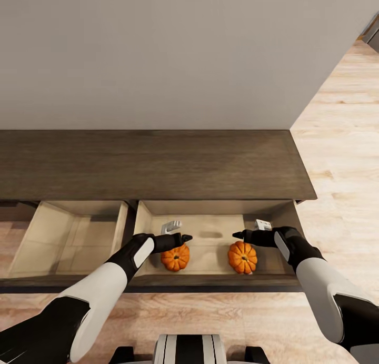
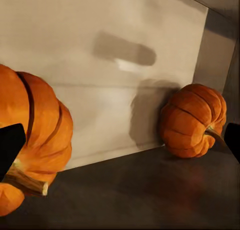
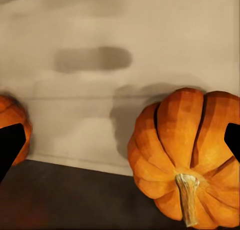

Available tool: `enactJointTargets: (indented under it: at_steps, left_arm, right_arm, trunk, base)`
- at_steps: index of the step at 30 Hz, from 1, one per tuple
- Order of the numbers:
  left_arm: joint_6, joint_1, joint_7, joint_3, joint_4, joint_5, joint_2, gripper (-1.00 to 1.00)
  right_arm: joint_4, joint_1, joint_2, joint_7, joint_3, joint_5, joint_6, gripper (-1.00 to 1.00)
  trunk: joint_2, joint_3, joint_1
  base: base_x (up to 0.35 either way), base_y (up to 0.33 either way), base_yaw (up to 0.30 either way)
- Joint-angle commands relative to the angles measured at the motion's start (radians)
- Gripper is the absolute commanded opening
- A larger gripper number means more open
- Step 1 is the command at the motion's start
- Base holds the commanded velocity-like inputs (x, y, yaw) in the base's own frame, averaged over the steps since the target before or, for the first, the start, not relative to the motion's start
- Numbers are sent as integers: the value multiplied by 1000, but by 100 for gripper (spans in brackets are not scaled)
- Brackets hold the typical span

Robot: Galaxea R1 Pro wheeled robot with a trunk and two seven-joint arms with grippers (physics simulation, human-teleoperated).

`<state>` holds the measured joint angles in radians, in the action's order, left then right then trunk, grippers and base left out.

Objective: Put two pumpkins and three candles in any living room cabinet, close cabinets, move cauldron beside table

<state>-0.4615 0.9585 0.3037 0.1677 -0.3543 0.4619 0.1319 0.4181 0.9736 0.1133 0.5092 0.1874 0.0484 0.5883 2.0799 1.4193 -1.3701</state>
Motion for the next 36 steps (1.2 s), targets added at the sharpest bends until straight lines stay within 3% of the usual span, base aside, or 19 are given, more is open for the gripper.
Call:
enactJointTargets:
  at_steps: [1, 6, 12, 14, 16, 18, 21, 22, 24, 26, 33, 36]
  left_arm:
    - [-7, 0, 0, 3, -1, 4, -1, 100]
    - [-28, 0, 3, -2, -2, 5, -3, 100]
    - [-93, -2, 3, -2, -36, 4, -4, 100]
    - [-110, -13, 3, -2, -82, 5, -4, 100]
    - [-143, -37, 1, -3, -142, 4, -4, 100]
    - [-204, -97, -3, -6, -288, 3, -12, 100]
    - [-246, -147, -6, -7, -417, 1, -18, 100]
    - [-255, -159, -6, -7, -446, 1, -18, 100]
    - [-317, -224, -17, -8, -584, 1, -20, 100]
    - [-352, -270, -33, -9, -692, 2, -20, 100]
    - [-405, -349, -44, -55, -850, 7, -21, 100]
    - [-427, -402, -45, -93, -966, 36, -21, 100]
  right_arm:
    - [1, 0, 0, 6, 7, 6, 6, 100]
    - [57, -19, 0, 7, 5, 6, 13, 100]
    - [423, -192, -1, 4, 2, 8, 135, 100]
    - [480, -215, -1, 3, 1, 8, 155, 100]
    - [512, -227, -1, 3, 1, 9, 173, 100]
    - [590, -253, -1, 3, 1, 9, 202, 100]
    - [712, -304, -1, 3, -7, 8, 250, 100]
    - [742, -316, -1, 3, -15, 8, 265, 100]
    - [860, -354, -1, 3, -68, 8, 328, 100]
    - [945, -385, -1, 3, -88, 7, 358, 100]
    - [1121, -451, 2, 3, -102, 7, 442, 100]
    - [1171, -474, 3, 3, -103, 7, 457, 100]
  trunk:
    - [0, 0, 0]
    - [0, 0, 0]
    - [0, 0, 0]
    - [0, -2, 0]
    - [0, -4, 0]
    - [0, -7, 0]
    - [0, -12, 0]
    - [0, -13, 0]
    - [0, -16, 0]
    - [0, -20, 0]
    - [0, -31, 0]
    - [0, -36, 0]
  base:
    - [0, 0, 0]
    - [0, 0, 0]
    - [0, 0, 0]
    - [0, 0, 0]
    - [0, 0, 0]
    - [0, 0, 0]
    - [0, 0, 0]
    - [0, 0, 0]
    - [0, 0, 0]
    - [0, 0, 0]
    - [0, 0, 0]
    - [0, 0, 0]
